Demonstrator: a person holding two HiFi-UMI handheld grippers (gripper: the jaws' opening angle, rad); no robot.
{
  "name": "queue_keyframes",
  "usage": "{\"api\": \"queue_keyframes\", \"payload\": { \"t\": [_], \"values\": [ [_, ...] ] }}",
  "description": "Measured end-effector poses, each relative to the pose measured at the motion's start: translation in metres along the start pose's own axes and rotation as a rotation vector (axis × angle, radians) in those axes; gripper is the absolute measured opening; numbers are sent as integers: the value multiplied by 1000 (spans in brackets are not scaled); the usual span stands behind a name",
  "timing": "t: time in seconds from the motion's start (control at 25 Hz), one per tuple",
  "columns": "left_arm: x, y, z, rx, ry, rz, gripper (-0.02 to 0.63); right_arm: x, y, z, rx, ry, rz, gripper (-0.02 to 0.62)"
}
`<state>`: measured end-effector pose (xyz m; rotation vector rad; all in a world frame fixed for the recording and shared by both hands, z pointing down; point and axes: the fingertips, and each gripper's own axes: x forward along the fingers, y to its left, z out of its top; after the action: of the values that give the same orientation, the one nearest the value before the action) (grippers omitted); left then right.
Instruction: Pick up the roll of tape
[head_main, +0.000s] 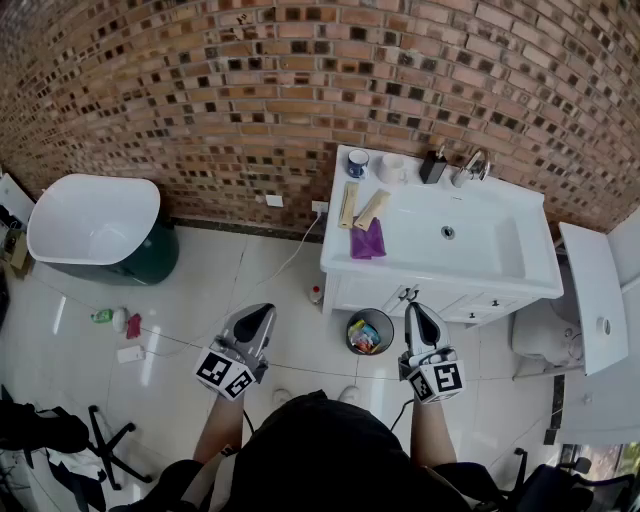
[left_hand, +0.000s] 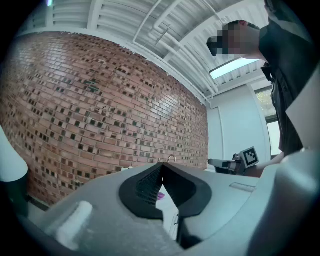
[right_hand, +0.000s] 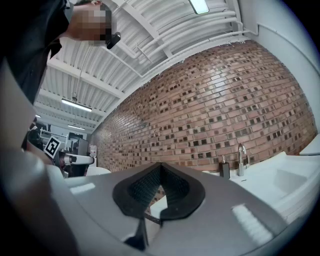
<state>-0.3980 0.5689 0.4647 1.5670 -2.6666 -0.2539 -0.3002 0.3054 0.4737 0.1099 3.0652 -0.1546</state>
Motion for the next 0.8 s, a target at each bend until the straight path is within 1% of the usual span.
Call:
{"api": "queue_keyframes", "payload": {
  "t": [0.12,0.28,0.44,0.6,0.72,0.8],
  "values": [
    [17,-14,-3,7,-3,6,3,-14,-24,2,-2,0,-12,3],
    [47,-37,-11,12,6,-21,2,-28,-53,12,6,-27,-25,3],
    [78,-62,-21,4,13,-46,2,-41,-72,21,-37,-24,-19,3],
    [106,-86,-30,27,36,-88,2,-54,-88,25,-48,-31,-23,3],
    [125,-99,-35,10,46,-137,2,-59,-91,27,-64,-10,-44,3],
    [137,-106,-40,1,54,-178,2,-66,-99,26,-55,-16,-78,3]
  ]
}}
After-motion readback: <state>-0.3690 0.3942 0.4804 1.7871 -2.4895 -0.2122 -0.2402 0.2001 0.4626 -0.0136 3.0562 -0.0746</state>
